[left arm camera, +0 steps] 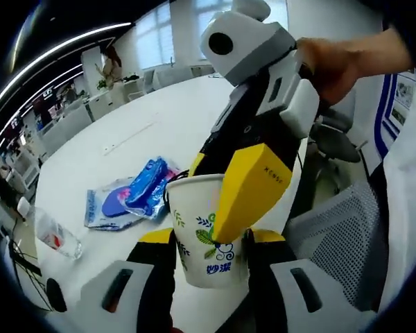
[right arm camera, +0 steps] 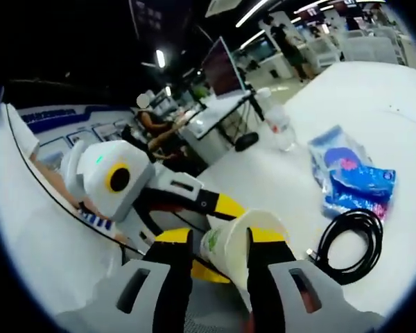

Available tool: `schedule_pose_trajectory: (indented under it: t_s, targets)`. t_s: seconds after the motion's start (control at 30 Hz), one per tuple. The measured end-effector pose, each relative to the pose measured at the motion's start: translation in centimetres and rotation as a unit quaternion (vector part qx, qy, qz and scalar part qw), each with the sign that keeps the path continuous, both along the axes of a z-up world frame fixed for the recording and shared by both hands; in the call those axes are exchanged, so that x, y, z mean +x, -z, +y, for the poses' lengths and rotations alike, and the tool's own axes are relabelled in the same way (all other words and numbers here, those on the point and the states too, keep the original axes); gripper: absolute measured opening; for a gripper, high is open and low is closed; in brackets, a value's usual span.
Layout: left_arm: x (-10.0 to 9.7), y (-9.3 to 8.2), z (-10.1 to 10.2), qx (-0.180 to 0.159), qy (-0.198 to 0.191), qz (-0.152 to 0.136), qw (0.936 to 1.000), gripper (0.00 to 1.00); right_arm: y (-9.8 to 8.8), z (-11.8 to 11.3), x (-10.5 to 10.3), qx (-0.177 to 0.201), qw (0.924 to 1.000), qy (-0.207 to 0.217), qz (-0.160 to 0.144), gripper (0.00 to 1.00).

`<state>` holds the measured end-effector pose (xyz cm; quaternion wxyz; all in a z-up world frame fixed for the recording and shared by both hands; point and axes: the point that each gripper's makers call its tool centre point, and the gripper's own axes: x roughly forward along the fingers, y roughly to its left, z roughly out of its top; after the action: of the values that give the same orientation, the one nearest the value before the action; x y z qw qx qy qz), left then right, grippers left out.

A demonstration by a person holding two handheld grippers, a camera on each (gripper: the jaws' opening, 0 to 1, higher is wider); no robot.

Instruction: Arrange the tabletop items into an orderly group along one side of the table until the central work area is clear of visible clutter.

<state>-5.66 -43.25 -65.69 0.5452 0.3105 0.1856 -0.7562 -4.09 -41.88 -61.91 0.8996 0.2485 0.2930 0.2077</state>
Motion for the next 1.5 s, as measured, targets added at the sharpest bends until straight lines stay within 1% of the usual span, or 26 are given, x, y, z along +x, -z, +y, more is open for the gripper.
schedule_pose_trajectory:
  t_s: [0.13,0.17,0.2,0.27,0.37,0.67,0.9,1.07,1.13,1.27,1.37,1.4,1.43,1.47,1.5]
  targets:
    - [-0.1,0.0,-0.1,0.000,0.008,-0.002,1.0000,0.40,0.0,0.1,0.1,0.005,0.9999,0.006,-0.007,0.02]
    - [0.0,0.1,-0.2,0.002,0.007,-0.003,1.0000,0.40,0.2,-0.1,0.1,0.013,0.9997,0.018,-0.001,0.02]
    - [0.0,0.1,-0.3,0.001,0.007,-0.002,1.0000,0.40,0.3,-0.3,0.2,0.031,0.9988,0.036,0.005,0.02]
    - [0.1,0.2,-0.3,0.003,0.005,-0.001,1.0000,0.40,0.3,-0.5,0.3,0.049,0.9974,0.052,0.002,0.01]
    - [0.0,0.3,-0.4,0.005,0.011,-0.006,0.9999,0.40,0.4,-0.4,0.1,0.055,0.9968,0.058,0.005,0.01]
    - [-0.3,0.5,-0.5,0.007,0.018,-0.011,0.9998,0.40,0.6,-0.5,-0.2,0.045,0.9968,0.066,0.006,0.00]
    - [-0.1,0.3,-0.8,0.005,0.004,-0.004,1.0000,0.40,0.6,-0.9,-0.3,0.039,0.9962,0.078,0.004,0.00]
    - [0.0,0.6,-0.5,0.008,-0.001,-0.008,0.9999,0.37,0.7,-1.6,-0.5,0.030,0.9954,0.091,0.008,0.00]
    - [0.0,0.7,-0.2,0.009,-0.008,0.000,0.9999,0.37,0.7,-1.9,-0.5,0.028,0.9950,0.095,0.008,0.00]
    - [0.5,0.6,0.1,0.004,-0.035,0.021,0.9991,0.38,0.9,-2.5,-0.7,0.017,0.9943,0.105,0.012,0.00]
    - [1.1,0.5,0.3,0.003,-0.053,0.030,0.9981,0.38,1.1,-2.8,-0.8,0.009,0.9942,0.106,0.014,0.00]
    - [1.4,0.5,0.4,0.003,-0.063,0.036,0.9973,0.39,1.1,-2.9,-0.9,0.008,0.9940,0.108,0.014,0.00]
    - [1.5,0.5,0.5,0.003,-0.073,0.046,0.9962,0.39,1.2,-2.9,-0.9,0.007,0.9939,0.109,0.014,0.00]
    - [1.8,0.5,0.6,0.002,-0.088,0.062,0.9942,0.40,1.2,-3.0,-1.0,0.007,0.9938,0.110,0.015,0.00]
    - [2.1,0.4,0.6,0.000,-0.097,0.068,0.9929,0.40,1.3,-3.1,-1.0,0.005,0.9936,0.111,0.016,0.00]
